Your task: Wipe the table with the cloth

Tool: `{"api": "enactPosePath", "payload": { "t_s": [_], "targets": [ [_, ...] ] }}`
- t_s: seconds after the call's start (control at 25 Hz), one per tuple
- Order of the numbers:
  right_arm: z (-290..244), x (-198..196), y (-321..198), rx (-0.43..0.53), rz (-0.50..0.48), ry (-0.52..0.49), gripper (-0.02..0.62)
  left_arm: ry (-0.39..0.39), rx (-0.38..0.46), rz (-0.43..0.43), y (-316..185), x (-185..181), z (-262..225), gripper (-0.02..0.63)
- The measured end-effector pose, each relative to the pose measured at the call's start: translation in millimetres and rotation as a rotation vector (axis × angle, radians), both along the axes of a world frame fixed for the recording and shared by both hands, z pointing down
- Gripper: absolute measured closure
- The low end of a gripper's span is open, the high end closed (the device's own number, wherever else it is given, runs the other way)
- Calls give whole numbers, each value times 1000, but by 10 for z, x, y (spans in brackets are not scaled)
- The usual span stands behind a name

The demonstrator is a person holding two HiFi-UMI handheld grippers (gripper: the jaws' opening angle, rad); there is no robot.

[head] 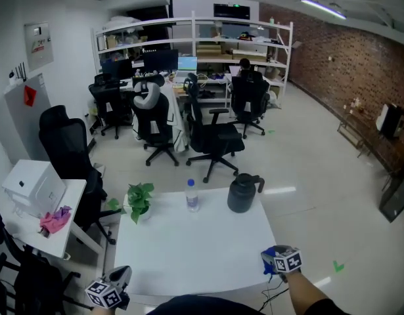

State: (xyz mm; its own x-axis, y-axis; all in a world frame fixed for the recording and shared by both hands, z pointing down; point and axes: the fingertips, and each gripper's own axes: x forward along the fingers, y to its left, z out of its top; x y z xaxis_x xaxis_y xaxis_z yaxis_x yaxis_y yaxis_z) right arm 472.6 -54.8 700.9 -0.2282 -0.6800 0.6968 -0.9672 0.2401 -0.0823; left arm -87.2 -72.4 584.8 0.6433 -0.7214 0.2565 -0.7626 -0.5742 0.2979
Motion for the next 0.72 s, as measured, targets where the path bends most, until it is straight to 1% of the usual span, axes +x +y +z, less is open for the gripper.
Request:
{"api": "enactPosePath", "payload": {
  "t_s": [0.12, 0.2, 0.28, 0.4, 0.48, 0.52, 0.56, 0.72],
  "targets": [
    [-527, -500, -91, 129, -86, -141, 333, 21, 17, -7, -53, -71, -13, 607],
    [-733, -848, -93, 188, -143, -252, 486, 31, 21, -14, -86, -127, -10, 607],
    [-824, -1150, -48, 225, -173, -354, 609, 37, 23, -23, -99, -204, 7, 607],
    [-881, -1456, 7, 266, -159, -535, 614, 45, 23, -39, -97, -321, 32, 607],
    [-908, -1567, 4, 290, -136, -621, 614, 48, 24, -47, -92, -384, 41, 607],
    [-907, -1608, -1, 294, -137, -630, 612, 49, 24, -51, -87, -408, 46, 607],
    [-893, -1637, -6, 292, -147, -616, 612, 51, 24, -54, -78, -426, 53, 607],
    [-820, -1625, -59, 272, -173, -521, 612, 61, 23, -67, -31, -470, 90, 607]
  ]
}}
